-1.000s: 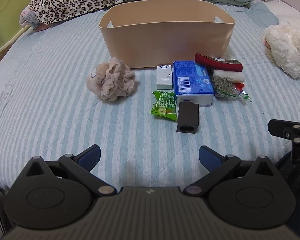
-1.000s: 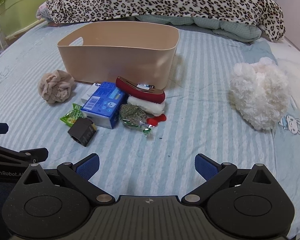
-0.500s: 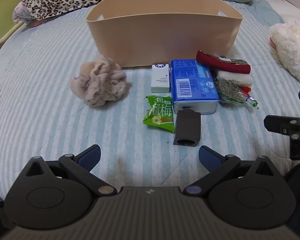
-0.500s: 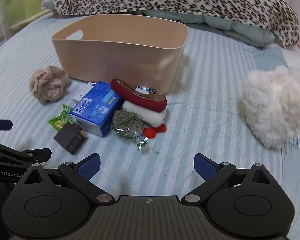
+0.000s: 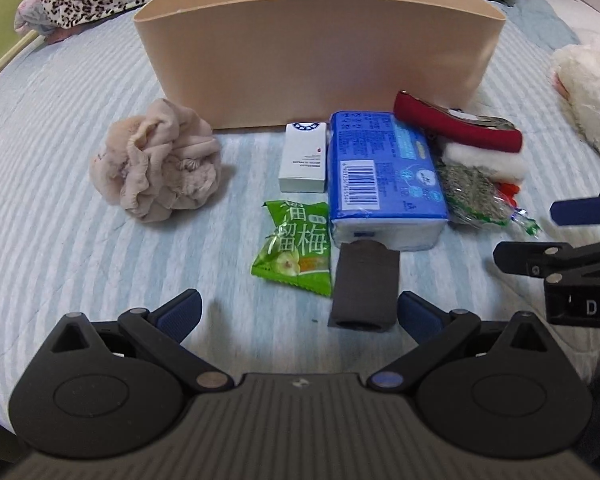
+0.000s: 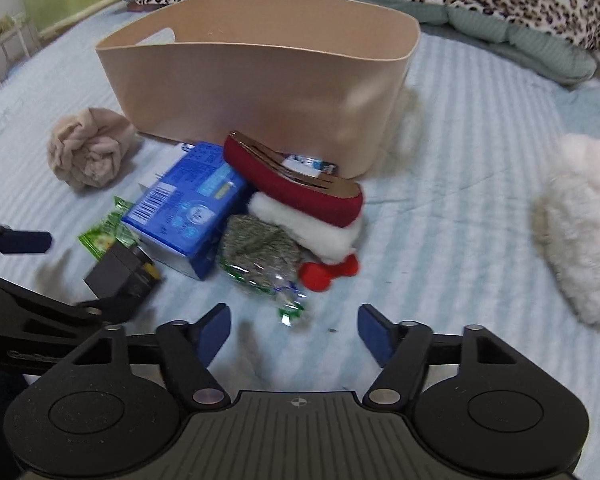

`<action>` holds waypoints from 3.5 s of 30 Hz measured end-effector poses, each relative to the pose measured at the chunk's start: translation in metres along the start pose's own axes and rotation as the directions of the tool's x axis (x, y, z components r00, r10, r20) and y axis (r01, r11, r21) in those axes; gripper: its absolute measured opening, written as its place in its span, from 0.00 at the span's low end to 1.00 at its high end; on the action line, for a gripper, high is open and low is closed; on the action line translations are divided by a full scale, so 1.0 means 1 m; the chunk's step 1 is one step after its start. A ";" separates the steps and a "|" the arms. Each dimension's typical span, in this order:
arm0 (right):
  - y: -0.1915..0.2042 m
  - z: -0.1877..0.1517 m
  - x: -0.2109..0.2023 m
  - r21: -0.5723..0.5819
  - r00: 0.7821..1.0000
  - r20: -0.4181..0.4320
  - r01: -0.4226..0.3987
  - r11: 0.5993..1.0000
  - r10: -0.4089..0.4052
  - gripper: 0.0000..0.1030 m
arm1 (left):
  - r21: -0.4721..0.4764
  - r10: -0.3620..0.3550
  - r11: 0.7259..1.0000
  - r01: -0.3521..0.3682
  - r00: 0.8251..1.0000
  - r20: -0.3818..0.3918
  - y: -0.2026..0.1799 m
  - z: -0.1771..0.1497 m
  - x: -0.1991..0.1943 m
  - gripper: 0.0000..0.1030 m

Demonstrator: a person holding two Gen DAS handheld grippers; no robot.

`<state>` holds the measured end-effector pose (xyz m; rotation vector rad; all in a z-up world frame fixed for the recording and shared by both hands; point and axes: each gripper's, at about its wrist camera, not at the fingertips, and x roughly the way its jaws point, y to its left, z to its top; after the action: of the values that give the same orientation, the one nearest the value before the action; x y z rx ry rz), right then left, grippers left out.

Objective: Organize objects
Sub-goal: 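Grasp the black block with the left tool while the right tool grasps the herb bag, then carry the black block and herb bag into the beige basket and open both tools, then grasp the beige cloth with the left tool while the right tool grasps the red hair clip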

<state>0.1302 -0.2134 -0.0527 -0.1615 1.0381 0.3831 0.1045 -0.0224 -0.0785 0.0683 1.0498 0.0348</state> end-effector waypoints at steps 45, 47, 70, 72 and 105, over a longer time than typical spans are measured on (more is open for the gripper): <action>0.005 0.052 -0.104 0.023 0.939 0.343 0.016 1.000 -0.022 0.12 | 0.006 0.000 1.000 -0.002 0.946 0.324 0.058 0.057 -0.102 0.32; 0.000 0.067 -0.104 0.022 0.930 0.365 0.028 0.999 -0.035 0.12 | 0.000 0.017 1.000 -0.019 0.935 0.355 0.060 0.072 -0.099 0.32; -0.024 0.145 0.008 0.037 0.972 0.215 0.084 0.996 -0.090 0.13 | 0.045 0.059 0.996 -0.072 0.969 0.238 0.016 0.175 0.042 0.33; -0.026 0.145 0.012 0.042 0.979 0.194 0.061 0.997 -0.068 0.19 | 0.058 0.066 0.995 -0.083 0.966 0.250 0.014 0.170 0.036 0.41; -0.036 0.065 0.011 -0.039 0.996 0.075 0.049 0.998 -0.046 1.00 | -0.045 0.135 0.990 -0.130 0.985 0.108 0.100 0.061 0.005 0.91</action>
<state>0.2013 -0.2243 -0.0309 -0.2067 0.9522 0.3647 0.1604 0.0754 -0.0458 0.1044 0.9318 0.1700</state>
